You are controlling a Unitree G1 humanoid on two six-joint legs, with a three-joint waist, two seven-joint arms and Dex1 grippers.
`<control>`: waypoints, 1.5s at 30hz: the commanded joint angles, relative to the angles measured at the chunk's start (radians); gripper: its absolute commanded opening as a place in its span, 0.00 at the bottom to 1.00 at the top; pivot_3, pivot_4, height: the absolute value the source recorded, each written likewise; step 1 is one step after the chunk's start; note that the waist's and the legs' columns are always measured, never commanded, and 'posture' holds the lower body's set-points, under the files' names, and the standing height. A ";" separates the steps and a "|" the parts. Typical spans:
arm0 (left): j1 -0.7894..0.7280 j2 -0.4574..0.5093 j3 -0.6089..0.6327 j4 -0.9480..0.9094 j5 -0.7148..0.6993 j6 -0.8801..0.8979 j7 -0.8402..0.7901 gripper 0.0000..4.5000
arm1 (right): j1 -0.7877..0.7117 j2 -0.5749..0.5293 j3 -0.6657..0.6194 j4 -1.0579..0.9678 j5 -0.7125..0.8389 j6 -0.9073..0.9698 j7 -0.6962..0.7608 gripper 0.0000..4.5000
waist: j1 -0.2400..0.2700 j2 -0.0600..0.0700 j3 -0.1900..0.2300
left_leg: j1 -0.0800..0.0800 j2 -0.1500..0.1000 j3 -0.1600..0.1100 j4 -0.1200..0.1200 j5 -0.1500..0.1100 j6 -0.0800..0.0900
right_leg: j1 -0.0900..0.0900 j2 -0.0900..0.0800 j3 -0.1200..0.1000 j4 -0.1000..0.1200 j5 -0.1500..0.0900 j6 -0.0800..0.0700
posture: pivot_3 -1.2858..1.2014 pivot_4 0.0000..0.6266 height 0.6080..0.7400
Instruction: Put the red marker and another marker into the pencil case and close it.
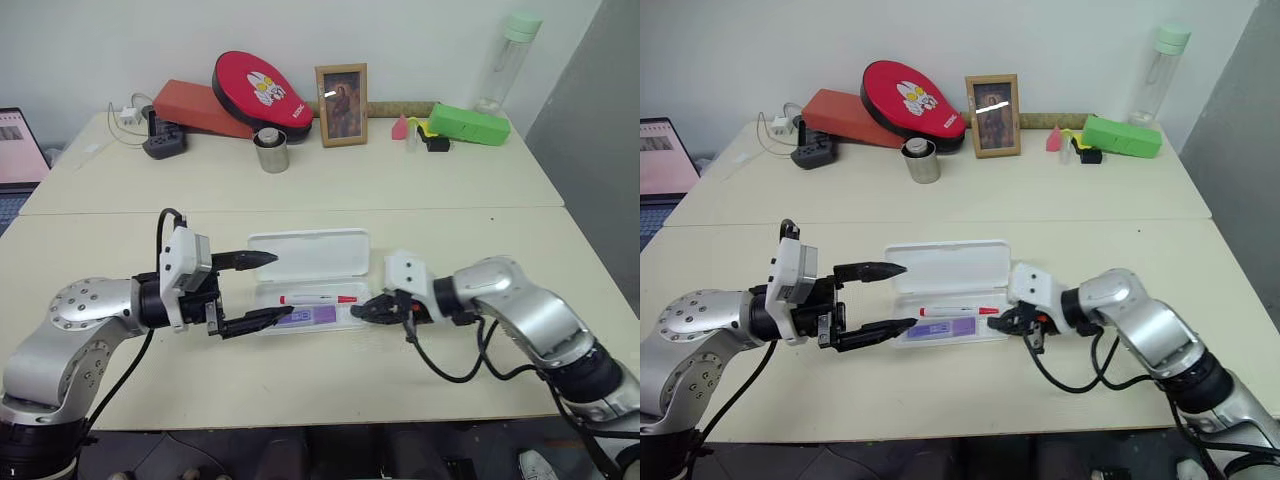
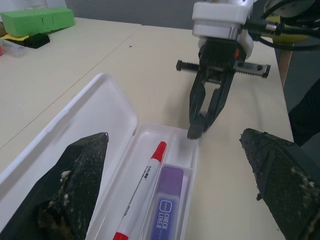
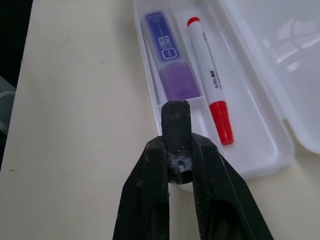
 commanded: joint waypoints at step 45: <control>0.014 -0.031 0.166 -0.083 -0.154 0.071 0.189 1.00 | -0.235 0.103 -0.282 0.102 0.215 0.045 0.061 0.99 | -0.001 0.000 0.000 | 0.000 0.000 -0.001 0.000 0.000 0.000 | 0.000 0.000 0.000 0.001 0.000 0.000 | 0.52 0.24 1.00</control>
